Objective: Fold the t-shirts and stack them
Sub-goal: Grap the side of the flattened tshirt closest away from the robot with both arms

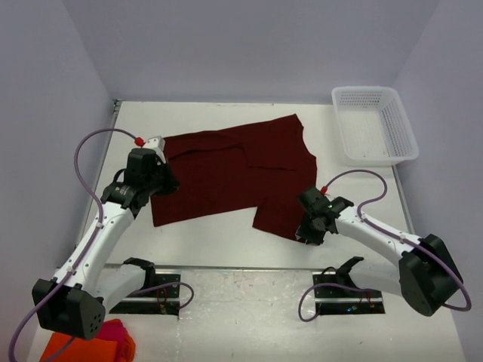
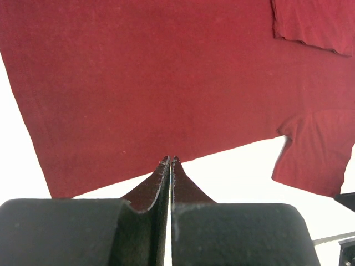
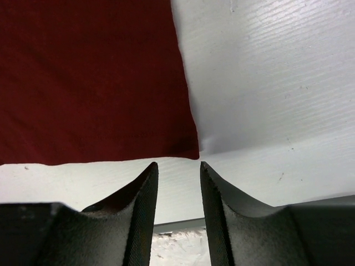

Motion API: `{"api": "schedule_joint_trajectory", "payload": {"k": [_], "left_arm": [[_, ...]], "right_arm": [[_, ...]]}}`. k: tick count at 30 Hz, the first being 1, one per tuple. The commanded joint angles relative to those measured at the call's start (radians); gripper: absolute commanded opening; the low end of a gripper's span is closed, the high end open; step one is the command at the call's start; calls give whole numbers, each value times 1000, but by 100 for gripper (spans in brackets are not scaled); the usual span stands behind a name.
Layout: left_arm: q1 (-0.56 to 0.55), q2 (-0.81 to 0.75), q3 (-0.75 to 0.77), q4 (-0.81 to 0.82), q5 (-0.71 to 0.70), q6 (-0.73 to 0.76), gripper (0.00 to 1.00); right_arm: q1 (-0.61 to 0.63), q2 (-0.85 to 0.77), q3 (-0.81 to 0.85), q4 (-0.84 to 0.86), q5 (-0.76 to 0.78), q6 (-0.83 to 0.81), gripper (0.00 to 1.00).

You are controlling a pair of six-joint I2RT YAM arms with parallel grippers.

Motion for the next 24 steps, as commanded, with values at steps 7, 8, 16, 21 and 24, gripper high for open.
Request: {"api": "schedule_joint_trajectory", "payload": {"k": [7,8,16,21,24], "left_arm": [[1,-41,18,12,28,10,0],[1,-44,13,15,30,10,0],[1,-23,-22,33,68,24,0],[-1,-14,-74,146,332,58,0],[-33,35,-126,290,564,37,0]], "right_arm": [[4,80,85,-83,11,-14,40],[4,88,96,-90,26,-11,39],[9,-203,-61,101,77,133,39],[9,-263,-105,81,85,190,40],[9,-282,-125,127,89,159,40]]}}
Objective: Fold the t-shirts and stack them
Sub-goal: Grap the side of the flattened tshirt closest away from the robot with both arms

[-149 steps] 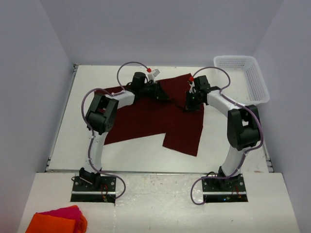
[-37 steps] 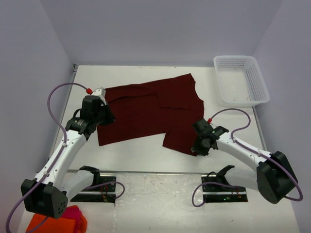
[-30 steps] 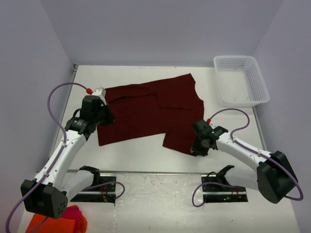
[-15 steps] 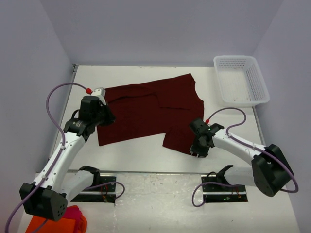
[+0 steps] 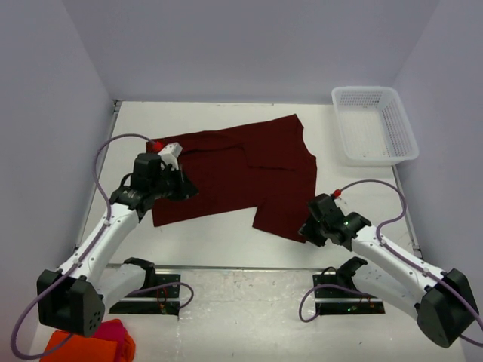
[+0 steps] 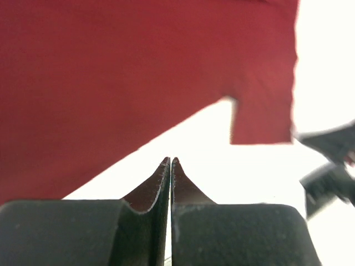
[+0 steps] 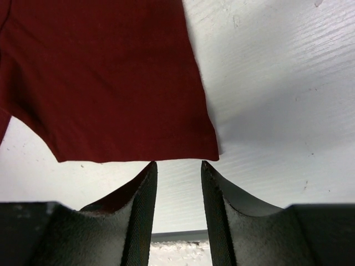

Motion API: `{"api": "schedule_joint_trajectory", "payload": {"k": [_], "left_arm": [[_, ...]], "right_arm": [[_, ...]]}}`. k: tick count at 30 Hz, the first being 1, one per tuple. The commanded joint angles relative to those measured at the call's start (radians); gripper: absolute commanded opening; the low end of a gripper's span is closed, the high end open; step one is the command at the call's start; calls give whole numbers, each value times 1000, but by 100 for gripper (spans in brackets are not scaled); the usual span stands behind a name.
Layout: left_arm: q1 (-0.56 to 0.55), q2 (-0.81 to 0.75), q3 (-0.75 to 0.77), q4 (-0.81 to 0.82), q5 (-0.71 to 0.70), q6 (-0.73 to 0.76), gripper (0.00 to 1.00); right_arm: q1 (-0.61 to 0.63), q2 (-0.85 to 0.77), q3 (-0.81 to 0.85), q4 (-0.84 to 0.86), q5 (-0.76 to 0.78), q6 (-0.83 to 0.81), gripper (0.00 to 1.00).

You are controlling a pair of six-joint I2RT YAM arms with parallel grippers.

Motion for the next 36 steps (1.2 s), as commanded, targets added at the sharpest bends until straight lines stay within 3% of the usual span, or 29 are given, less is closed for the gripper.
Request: {"api": "schedule_joint_trajectory", "payload": {"k": [1,5,6,8,14,22,36], "left_arm": [[-48,51,-49,210,340,0,0],[-259,113,-69,455,429,-139,0],[-293,133,-69,519,449,-161,0],[-408,208,-55,606,437,-201,0],[-644,518,80,602,272,-190,0],[-709,820,247,532,97,-124,0],[-707,1017,471,346,-57,-17,0]], "right_arm": [[6,-19,-15,63,49,15,38],[5,-29,20,56,89,-48,23],[5,-34,26,51,97,-69,11],[5,-45,53,30,130,-86,2],[6,-45,106,-6,140,-140,0],[5,-109,65,19,86,-179,0],[5,-134,28,21,48,-168,0]]}}
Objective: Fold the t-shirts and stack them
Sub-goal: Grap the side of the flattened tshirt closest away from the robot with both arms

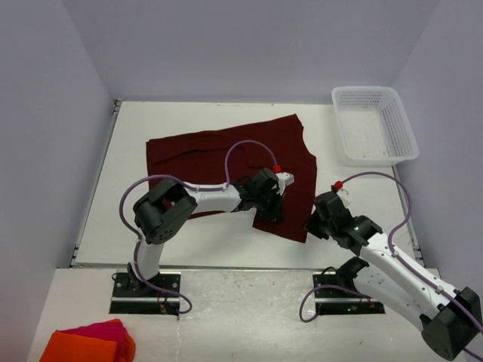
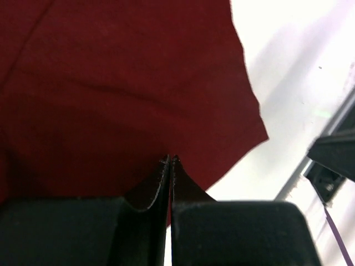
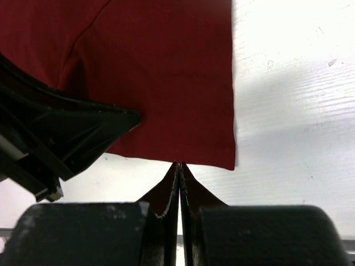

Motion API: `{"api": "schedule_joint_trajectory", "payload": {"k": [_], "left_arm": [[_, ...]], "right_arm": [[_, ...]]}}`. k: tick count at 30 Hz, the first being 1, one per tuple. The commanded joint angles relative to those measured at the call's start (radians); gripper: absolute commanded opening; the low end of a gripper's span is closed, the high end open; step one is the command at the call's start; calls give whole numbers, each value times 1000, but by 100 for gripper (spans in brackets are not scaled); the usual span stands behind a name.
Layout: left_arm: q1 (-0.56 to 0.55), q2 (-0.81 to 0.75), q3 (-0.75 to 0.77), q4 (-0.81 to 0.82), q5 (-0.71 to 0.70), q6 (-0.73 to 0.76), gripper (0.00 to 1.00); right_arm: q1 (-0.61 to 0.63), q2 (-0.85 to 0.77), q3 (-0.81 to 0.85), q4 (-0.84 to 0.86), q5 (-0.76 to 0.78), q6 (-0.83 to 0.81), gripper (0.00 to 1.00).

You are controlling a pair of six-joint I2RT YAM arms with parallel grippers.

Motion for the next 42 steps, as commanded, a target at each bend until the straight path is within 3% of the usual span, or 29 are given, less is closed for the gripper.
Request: {"api": "schedule_joint_trajectory", "payload": {"k": [1,5,6,7,10,20,29,42], "left_arm": [[2,45,46,-72,-54,36,0],[4,47,-25,-67,-77,18,0],[4,44,-39,-70,-82,16,0],[6,39,-55,-69,-83,13,0],[9,1,-125,-61,-80,-11,0],[45,-162,-311,-55,-95,-25,0],[55,-130,-294,-26,-33,-22,0],[55,-136,-285,-35,-16,-13,0]], "right_arm": [[6,-3,4,1,14,5,0],[6,18,21,-37,37,31,3],[6,27,33,-54,37,31,10],[6,35,38,-57,34,28,24],[6,76,52,-81,17,34,33],[19,35,-63,3,-116,76,31],[154,56,-109,75,-145,162,28],[303,279,-37,153,-122,226,33]]}}
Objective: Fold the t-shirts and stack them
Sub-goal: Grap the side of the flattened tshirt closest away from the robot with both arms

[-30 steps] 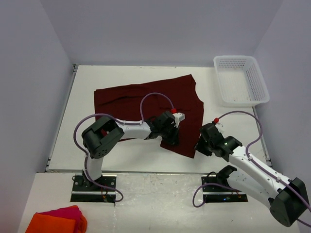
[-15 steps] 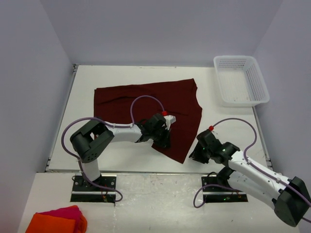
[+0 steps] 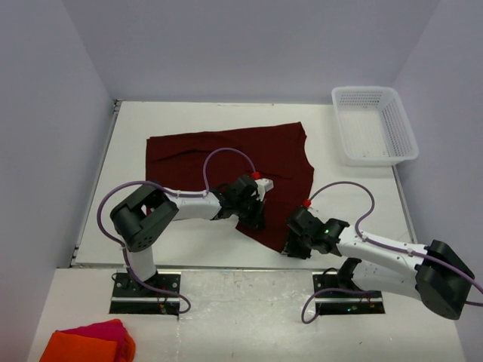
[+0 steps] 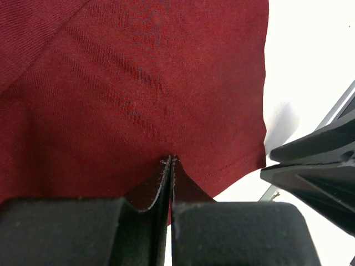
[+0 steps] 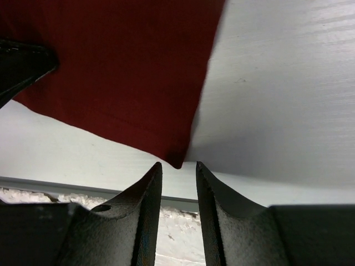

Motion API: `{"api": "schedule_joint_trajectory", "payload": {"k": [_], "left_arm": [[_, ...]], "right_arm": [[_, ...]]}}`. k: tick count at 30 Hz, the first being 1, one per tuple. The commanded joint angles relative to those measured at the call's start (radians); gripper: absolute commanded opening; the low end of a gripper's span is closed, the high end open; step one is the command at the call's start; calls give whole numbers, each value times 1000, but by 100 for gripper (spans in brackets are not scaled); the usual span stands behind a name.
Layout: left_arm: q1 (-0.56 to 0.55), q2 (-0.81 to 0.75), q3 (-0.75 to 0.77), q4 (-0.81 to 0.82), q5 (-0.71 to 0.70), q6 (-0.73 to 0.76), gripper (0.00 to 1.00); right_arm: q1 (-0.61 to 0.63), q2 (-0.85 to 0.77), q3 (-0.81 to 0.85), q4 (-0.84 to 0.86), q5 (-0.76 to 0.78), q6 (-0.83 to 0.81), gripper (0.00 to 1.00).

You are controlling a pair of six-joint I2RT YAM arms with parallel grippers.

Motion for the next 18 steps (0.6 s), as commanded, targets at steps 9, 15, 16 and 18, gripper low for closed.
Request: {"api": "schedule_joint_trajectory", "payload": {"k": [9,15,16,18], "left_arm": [[2,-9,-37,-93,-4,21,0],[2,-22,-54,-84,3,17,0],[2,-22,-55,-84,3,17,0],[2,-24,-60,-83,5,18,0]], "right_arm": [[18,23,11,54,42,77,33],[18,55,11,87,35,77,33],[18,59,12,90,35,78,32],[18,69,16,95,33,80,31]]}}
